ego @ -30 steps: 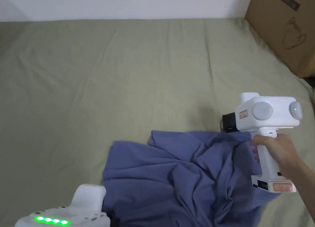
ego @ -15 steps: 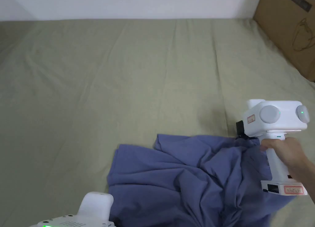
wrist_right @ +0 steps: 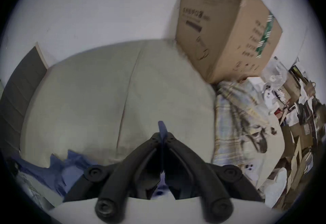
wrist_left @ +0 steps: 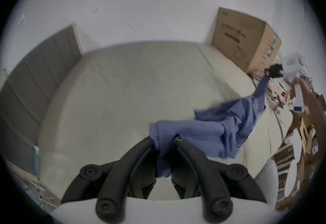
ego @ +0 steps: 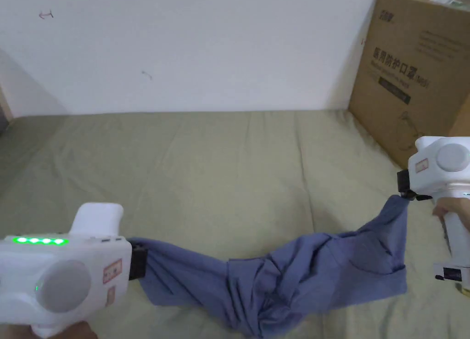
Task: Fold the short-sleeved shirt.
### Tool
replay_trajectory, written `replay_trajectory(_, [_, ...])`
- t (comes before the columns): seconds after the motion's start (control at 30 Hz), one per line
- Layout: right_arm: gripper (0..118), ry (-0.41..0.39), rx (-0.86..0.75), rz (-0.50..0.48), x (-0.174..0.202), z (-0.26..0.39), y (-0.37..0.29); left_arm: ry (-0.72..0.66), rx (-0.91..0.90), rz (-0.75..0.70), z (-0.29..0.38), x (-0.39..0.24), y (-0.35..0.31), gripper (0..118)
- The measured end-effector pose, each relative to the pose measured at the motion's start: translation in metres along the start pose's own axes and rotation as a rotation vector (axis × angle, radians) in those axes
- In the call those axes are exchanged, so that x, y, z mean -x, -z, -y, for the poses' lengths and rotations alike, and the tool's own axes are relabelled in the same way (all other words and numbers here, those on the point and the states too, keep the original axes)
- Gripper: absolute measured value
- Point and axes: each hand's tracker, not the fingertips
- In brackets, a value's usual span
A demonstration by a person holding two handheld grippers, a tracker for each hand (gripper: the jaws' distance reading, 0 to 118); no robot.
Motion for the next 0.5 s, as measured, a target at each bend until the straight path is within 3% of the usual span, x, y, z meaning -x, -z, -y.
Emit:
replay_trajectory(0.13, [2, 0.087, -0.071, -0.022, -0.024, -0.03, -0.037, -0.076, -0.135, -0.045, -0.068, 0.035, -0.017, 12])
replay_trajectory(0.3, [2, 0.121, -0.156, -0.061, -0.026, -0.065, -0.072, -0.135, -0.216, -0.023, -0.142, 0.071, -0.037, 12])
replay_trajectory(0.4, [2, 0.154, -0.21, -0.132, -0.016, -0.084, -0.088, -0.086, -0.26, -0.077, -0.174, 0.074, -0.05, 12])
replay_trajectory(0.5, [2, 0.134, -0.244, -0.132, 0.0, -0.104, -0.1, -0.048, -0.283, -0.104, -0.198, 0.076, -0.058, 12])
